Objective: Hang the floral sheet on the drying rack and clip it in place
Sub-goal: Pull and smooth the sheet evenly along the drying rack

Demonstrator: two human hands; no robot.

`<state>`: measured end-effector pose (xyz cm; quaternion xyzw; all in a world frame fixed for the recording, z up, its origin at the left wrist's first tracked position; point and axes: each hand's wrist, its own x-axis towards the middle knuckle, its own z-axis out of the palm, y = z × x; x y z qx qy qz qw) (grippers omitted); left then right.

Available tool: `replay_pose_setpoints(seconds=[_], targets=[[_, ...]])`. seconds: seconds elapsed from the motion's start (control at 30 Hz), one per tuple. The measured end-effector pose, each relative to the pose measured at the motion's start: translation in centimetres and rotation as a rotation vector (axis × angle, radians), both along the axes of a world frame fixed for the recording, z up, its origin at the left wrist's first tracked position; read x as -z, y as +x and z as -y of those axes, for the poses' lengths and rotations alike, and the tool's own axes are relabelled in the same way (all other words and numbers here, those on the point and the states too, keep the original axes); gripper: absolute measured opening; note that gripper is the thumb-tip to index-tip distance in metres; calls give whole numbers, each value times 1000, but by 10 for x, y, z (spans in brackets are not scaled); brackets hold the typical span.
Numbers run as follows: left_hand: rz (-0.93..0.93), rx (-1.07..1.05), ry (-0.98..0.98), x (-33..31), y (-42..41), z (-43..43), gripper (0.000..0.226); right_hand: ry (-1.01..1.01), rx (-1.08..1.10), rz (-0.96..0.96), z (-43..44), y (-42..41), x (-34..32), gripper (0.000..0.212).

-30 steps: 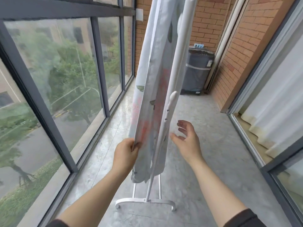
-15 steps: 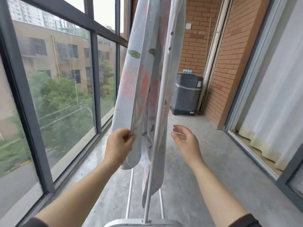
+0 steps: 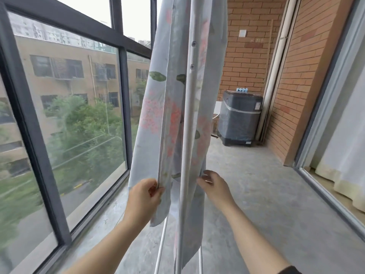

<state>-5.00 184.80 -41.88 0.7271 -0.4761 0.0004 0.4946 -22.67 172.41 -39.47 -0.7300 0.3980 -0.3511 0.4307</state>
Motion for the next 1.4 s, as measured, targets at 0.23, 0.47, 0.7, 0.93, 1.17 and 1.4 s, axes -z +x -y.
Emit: replay_pose_setpoints(seconds=[0.23,0.47,0.7,0.93,1.17,1.4], targets=[[20,-58,0,18,5,6,36,-50,93,38,19,25,27,10],[30,-39,-33,11,-11,-12,32,3,-74,243,-8,8,28,11],[-16,31,-52,13,-23,-20,22,-25,-42,301,-22,-8,35,13],[-93,77,-46,11,-38,-10,27,5,-75,318,-18,-22,36,15],[-107,86,-63,13,-52,-8,38,-29,-145,280,-22,-7,32,21],[-86,56,-67,19,-48,-6,26,-188,-39,202,-24,-7,28,25]])
